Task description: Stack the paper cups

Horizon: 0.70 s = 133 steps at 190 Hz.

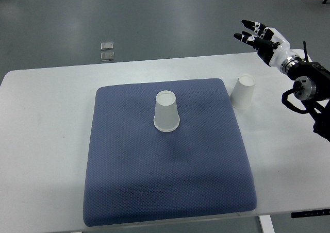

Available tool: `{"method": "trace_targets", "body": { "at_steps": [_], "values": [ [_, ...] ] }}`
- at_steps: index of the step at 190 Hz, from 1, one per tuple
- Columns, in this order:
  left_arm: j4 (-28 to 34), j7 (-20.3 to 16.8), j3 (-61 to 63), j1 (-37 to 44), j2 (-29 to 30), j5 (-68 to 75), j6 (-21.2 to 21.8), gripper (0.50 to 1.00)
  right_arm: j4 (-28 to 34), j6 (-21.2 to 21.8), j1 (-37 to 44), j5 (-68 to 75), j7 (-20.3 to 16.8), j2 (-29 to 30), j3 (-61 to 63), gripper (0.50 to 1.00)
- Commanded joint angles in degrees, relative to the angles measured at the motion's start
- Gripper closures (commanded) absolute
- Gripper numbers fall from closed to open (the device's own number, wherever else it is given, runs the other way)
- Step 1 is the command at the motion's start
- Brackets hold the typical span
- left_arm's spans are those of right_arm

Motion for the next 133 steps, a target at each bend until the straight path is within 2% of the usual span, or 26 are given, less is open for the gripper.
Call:
{"method": "trace_targets", "body": {
  "at_steps": [1,133],
  "values": [
    [-0.39,0.04,0.02,-0.05,0.0,0.0,-0.21,0.5,0.0,-0.07,-0.07,0.09,0.0,0.68,0.0,0.564],
    [-0.04,-0.04,0.02,-0.05,0.0,0.0,-0.21,0.5,0.0,-0.42,1.33,-0.35,0.0,0.42,-0.09,0.564]
  ]
}}
